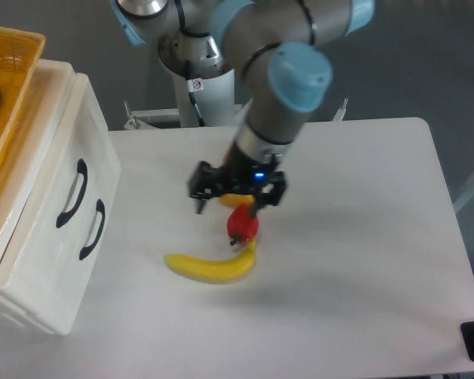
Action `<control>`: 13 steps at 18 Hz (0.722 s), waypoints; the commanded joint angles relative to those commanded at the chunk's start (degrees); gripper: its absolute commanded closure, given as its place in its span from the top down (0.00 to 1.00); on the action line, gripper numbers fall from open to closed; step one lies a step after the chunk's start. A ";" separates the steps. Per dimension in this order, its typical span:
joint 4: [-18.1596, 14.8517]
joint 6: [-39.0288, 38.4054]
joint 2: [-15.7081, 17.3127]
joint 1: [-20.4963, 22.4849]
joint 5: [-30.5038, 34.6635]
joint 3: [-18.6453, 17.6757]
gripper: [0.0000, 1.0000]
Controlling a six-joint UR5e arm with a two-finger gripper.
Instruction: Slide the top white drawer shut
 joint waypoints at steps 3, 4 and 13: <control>0.18 7.70 -2.02 3.08 3.34 0.87 1.00; 0.26 13.66 -2.90 3.44 5.53 1.05 1.00; 9.22 59.13 -10.45 10.64 14.78 2.02 1.00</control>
